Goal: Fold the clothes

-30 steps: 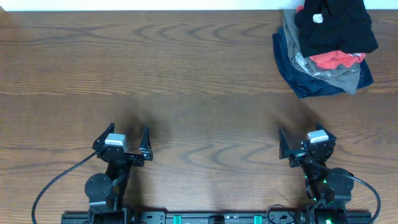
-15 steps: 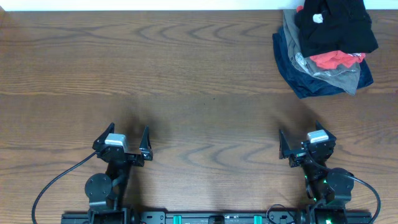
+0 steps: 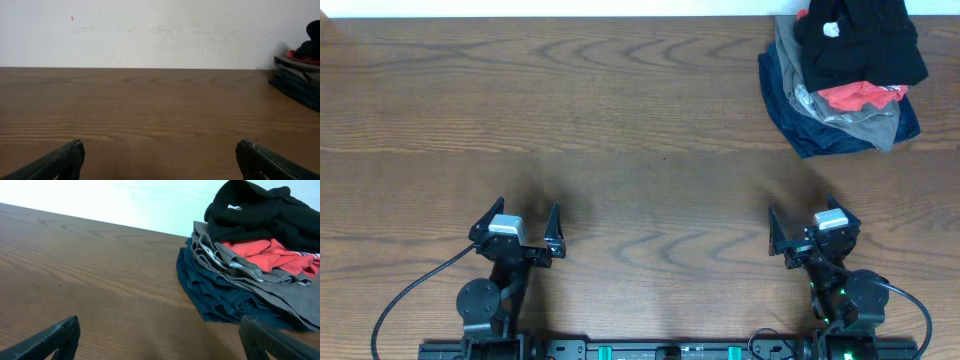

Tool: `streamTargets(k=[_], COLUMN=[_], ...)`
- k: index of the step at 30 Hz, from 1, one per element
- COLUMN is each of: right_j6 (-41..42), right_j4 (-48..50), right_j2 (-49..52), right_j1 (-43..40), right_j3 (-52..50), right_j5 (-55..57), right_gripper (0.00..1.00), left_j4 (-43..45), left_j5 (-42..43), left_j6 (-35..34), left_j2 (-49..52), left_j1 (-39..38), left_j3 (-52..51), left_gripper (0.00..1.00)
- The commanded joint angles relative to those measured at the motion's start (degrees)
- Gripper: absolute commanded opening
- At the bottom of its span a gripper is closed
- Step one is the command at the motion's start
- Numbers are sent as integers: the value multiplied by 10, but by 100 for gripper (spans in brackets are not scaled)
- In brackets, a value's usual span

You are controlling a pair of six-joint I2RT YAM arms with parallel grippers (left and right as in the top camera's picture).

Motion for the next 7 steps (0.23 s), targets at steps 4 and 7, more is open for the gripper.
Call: streamTargets(k=[4,7], right_j6=[10,10], right_j4=[-2,-2], right_j2=[-5,-5], right_j1=[-12,-12], right_j3=[-1,-1], right_j5=[-3,-3], right_gripper=[99,99], left_j4=[-22,-22], left_j5=[-3,-3], left_j6=[5,5], left_j2=[-4,-4], left_j1=[-2,-2], left_j3=[-9,-9], left_gripper=[98,98])
